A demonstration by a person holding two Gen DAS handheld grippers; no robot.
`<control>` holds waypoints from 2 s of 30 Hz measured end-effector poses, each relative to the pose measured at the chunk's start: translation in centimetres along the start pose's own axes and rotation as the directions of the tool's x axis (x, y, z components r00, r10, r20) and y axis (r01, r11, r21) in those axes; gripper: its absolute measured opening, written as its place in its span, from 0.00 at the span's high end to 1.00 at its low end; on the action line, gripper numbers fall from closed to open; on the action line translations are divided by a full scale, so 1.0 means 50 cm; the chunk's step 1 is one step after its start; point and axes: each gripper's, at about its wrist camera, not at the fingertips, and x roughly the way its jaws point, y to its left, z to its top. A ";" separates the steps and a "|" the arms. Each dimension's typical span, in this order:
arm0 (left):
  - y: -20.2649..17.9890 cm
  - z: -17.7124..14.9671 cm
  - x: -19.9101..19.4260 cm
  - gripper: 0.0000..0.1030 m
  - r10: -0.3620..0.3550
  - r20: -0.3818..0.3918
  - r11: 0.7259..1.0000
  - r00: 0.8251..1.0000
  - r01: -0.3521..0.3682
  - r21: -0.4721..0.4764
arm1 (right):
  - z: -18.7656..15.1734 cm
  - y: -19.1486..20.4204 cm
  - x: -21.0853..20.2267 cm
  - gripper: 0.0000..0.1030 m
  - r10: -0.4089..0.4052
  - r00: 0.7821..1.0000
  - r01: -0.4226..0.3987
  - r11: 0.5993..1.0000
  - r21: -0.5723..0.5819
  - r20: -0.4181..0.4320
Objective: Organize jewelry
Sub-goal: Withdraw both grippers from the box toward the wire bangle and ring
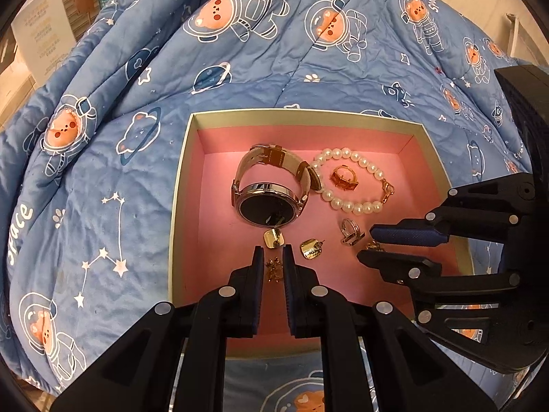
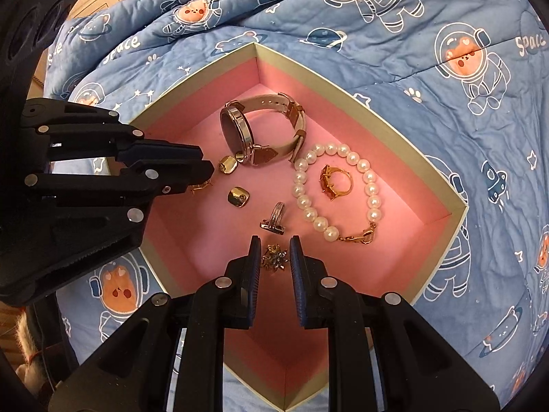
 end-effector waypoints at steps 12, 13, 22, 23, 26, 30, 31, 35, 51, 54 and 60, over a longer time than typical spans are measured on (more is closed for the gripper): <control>0.011 -0.055 -0.106 0.34 0.034 0.174 0.998 0.984 -0.025 -0.054 | -0.036 -0.005 -0.062 0.60 0.013 0.989 -0.021 0.998 0.052 0.150; 0.014 -0.064 -0.115 0.31 0.041 0.190 0.998 0.981 -0.030 -0.063 | -0.044 -0.007 -0.073 0.55 0.006 0.984 -0.019 0.998 0.068 0.176; 0.022 -0.178 -0.155 0.19 0.032 0.299 0.996 0.954 -0.008 -0.084 | -0.159 0.006 -0.157 0.46 -0.040 0.938 -0.011 0.990 0.143 0.345; 0.017 -0.191 -0.157 0.19 0.023 0.302 0.997 0.953 0.001 -0.080 | -0.175 0.010 -0.160 0.46 -0.044 0.936 -0.006 0.990 0.141 0.348; -0.008 -0.230 -0.160 0.18 -0.019 0.308 0.997 0.951 0.040 -0.061 | -0.218 0.022 -0.158 0.46 -0.060 0.936 0.011 0.990 0.139 0.347; -0.051 -0.281 -0.155 0.18 -0.066 0.300 0.997 0.952 0.074 -0.016 | -0.269 0.030 -0.143 0.46 -0.057 0.944 0.003 0.986 0.165 0.324; -0.061 -0.292 -0.152 0.18 -0.074 0.294 0.997 0.953 0.079 -0.006 | -0.279 0.031 -0.139 0.46 -0.057 0.946 0.000 0.985 0.175 0.320; -0.095 -0.331 -0.134 0.18 -0.098 0.265 0.995 0.959 0.092 0.032 | -0.305 0.040 -0.131 0.46 -0.041 0.948 -0.023 0.980 0.198 0.316; -0.166 -0.339 -0.076 0.32 -0.047 0.234 0.992 0.971 0.019 0.121 | -0.325 0.040 -0.112 0.46 -0.033 0.954 -0.038 0.973 0.229 0.297; -0.174 -0.336 -0.069 0.39 -0.023 0.239 0.991 0.971 -0.009 0.132 | -0.326 0.039 -0.110 0.46 -0.034 0.955 -0.035 0.974 0.226 0.296; -0.176 -0.338 -0.073 0.52 -0.011 0.251 0.991 0.968 -0.023 0.132 | -0.328 0.043 -0.105 0.46 -0.029 0.956 -0.038 0.974 0.222 0.291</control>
